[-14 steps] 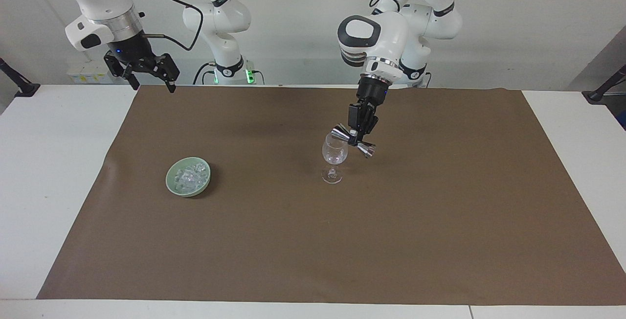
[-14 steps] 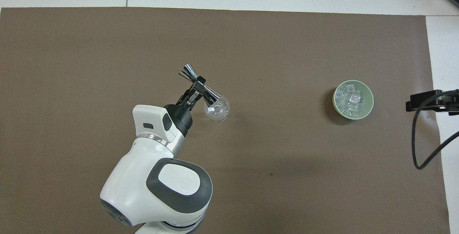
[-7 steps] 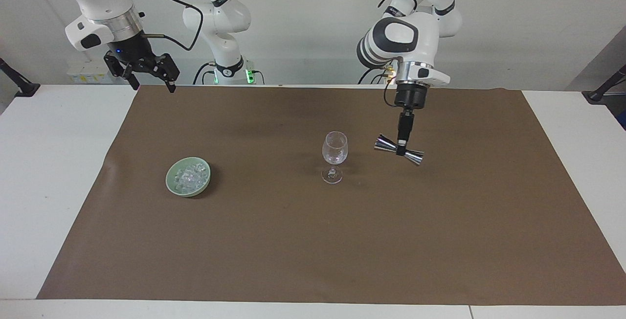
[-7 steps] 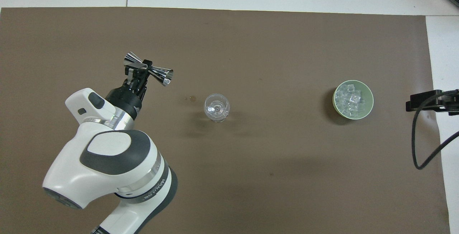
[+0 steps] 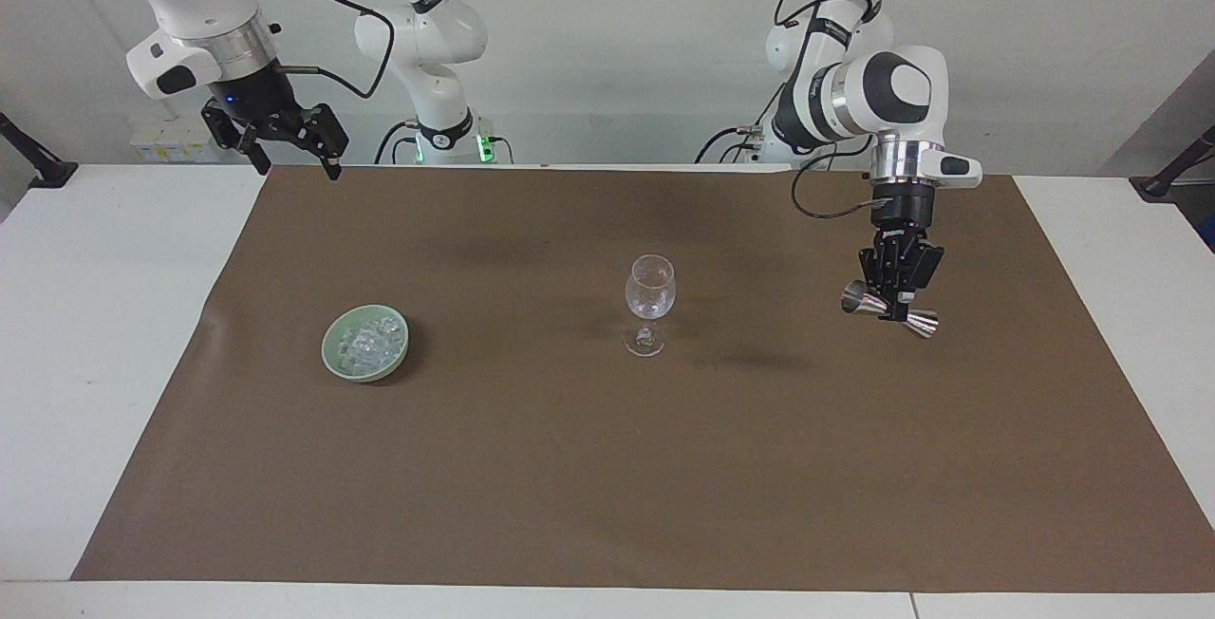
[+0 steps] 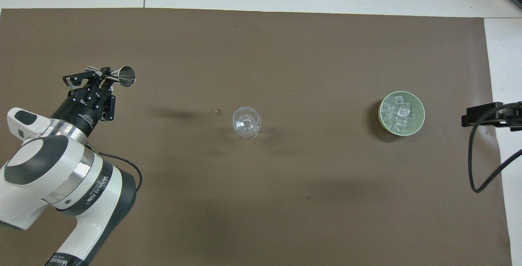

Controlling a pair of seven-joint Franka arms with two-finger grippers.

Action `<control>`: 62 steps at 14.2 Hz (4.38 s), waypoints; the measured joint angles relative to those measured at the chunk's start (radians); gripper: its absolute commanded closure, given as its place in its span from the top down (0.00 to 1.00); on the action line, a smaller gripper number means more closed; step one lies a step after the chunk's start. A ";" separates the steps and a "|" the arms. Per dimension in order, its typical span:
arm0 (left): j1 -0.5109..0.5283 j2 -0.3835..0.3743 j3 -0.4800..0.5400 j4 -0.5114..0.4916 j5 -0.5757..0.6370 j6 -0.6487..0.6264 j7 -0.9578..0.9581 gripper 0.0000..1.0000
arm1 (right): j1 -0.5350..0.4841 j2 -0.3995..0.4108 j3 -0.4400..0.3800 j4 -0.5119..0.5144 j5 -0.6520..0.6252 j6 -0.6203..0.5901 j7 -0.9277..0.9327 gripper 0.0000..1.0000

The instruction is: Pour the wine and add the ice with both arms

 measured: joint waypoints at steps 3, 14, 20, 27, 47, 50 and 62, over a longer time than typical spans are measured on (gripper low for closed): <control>0.012 -0.055 0.097 -0.123 -0.001 -0.133 -0.165 0.00 | 0.000 0.000 0.000 0.000 0.000 0.000 0.000 1.00; 0.023 -0.113 0.448 -0.368 -0.003 -0.489 -0.601 0.00 | 0.000 0.000 0.000 0.000 0.000 0.000 0.000 1.00; 0.106 -0.086 0.464 -0.437 -0.003 -0.660 -0.647 0.00 | 0.000 0.000 0.000 0.000 0.000 0.000 0.000 1.00; 0.196 0.046 0.466 -0.447 -0.003 -0.842 -0.646 0.00 | 0.000 0.000 0.000 0.000 0.000 0.000 0.000 1.00; 0.234 0.168 0.467 -0.369 -0.003 -0.931 -0.648 0.00 | -0.002 0.000 -0.006 0.000 -0.001 0.013 0.000 1.00; 0.234 0.189 0.467 -0.355 -0.003 -0.932 -0.648 0.00 | -0.002 0.001 -0.004 -0.006 -0.002 0.070 0.000 1.00; 0.234 0.195 0.466 -0.348 -0.003 -0.934 -0.648 0.23 | 0.008 0.077 0.001 -0.302 -0.002 0.485 -0.175 1.00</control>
